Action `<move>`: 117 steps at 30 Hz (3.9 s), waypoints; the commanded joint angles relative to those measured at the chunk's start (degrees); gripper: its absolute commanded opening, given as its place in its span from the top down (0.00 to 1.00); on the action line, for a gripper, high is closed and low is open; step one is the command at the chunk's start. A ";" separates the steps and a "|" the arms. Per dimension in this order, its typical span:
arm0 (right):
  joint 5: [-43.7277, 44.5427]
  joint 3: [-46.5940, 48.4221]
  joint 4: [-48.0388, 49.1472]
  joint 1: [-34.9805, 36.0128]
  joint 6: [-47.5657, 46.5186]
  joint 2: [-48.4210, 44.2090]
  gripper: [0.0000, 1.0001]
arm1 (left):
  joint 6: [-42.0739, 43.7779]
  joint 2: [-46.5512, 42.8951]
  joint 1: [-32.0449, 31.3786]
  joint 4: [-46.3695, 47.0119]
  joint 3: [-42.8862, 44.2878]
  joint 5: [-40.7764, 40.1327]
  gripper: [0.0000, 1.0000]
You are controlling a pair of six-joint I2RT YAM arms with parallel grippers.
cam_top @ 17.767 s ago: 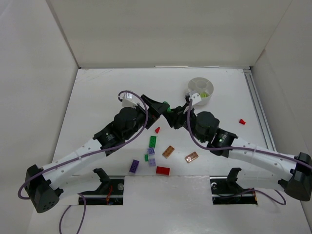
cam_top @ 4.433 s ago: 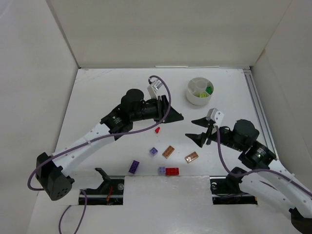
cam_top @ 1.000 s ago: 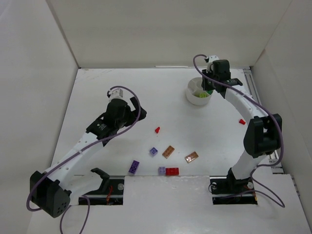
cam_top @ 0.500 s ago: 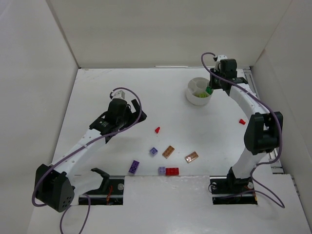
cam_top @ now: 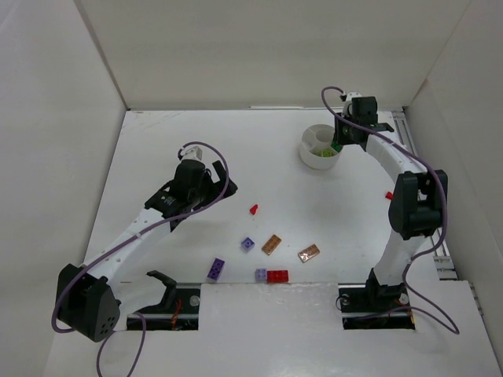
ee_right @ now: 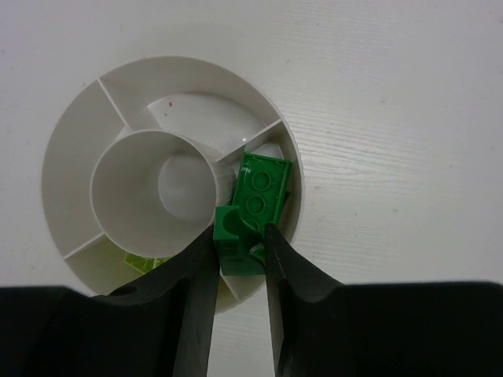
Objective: Sort the legos into containers by color
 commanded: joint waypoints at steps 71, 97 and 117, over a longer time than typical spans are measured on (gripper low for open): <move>18.00 -43.26 -9.28 31.62 27.62 -60.22 0.00 | -4.27 19.26 -35.31 -1.53 -3.00 -21.37 0.61; -22.95 -48.35 14.26 36.71 1.79 -68.40 0.00 | 2.76 -10.70 -30.74 5.59 6.49 -1.25 0.67; -30.52 -36.40 22.71 42.43 -10.26 -57.94 0.06 | 6.19 -14.58 -30.21 16.04 8.51 12.65 0.67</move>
